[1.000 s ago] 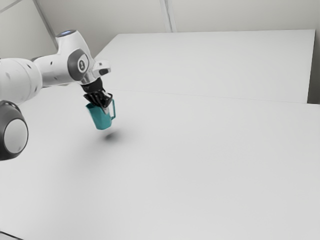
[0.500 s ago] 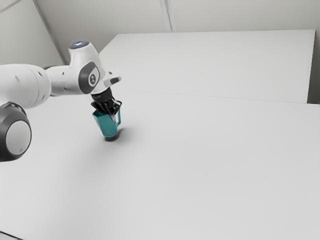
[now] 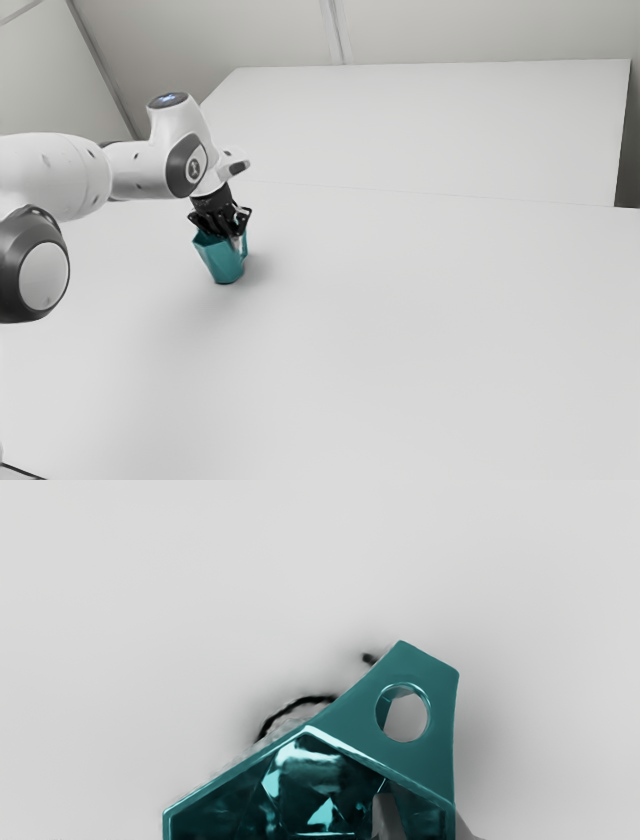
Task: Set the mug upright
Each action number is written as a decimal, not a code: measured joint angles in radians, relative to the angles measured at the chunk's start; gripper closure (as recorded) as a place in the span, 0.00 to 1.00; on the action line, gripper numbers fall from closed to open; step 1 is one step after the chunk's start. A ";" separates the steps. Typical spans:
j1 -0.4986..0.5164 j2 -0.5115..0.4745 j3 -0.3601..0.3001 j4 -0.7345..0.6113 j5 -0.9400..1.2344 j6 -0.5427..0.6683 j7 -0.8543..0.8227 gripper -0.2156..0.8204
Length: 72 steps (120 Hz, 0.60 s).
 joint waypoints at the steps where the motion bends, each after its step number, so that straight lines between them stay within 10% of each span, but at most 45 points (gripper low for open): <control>1: 0.000 0.000 0.000 0.000 0.000 0.000 -0.001 0.84; 30: 0.000 -0.004 0.000 -0.012 -0.002 0.010 -0.025 0.43; 72: -0.037 -0.177 -0.017 -0.007 -0.002 -0.030 -0.044 0.27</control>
